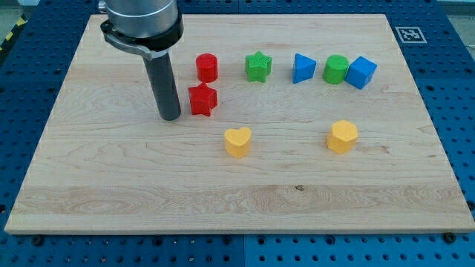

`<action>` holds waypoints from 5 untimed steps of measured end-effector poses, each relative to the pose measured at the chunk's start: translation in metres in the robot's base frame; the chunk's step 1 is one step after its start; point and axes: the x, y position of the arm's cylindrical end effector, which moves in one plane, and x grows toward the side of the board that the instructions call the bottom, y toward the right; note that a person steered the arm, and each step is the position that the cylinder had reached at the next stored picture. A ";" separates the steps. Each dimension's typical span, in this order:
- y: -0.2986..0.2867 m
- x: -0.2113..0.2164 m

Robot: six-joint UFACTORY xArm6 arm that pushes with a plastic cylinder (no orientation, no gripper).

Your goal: Slide the red star diagonal to the heart

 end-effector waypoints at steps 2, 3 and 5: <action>-0.001 0.003; 0.004 0.017; 0.064 0.042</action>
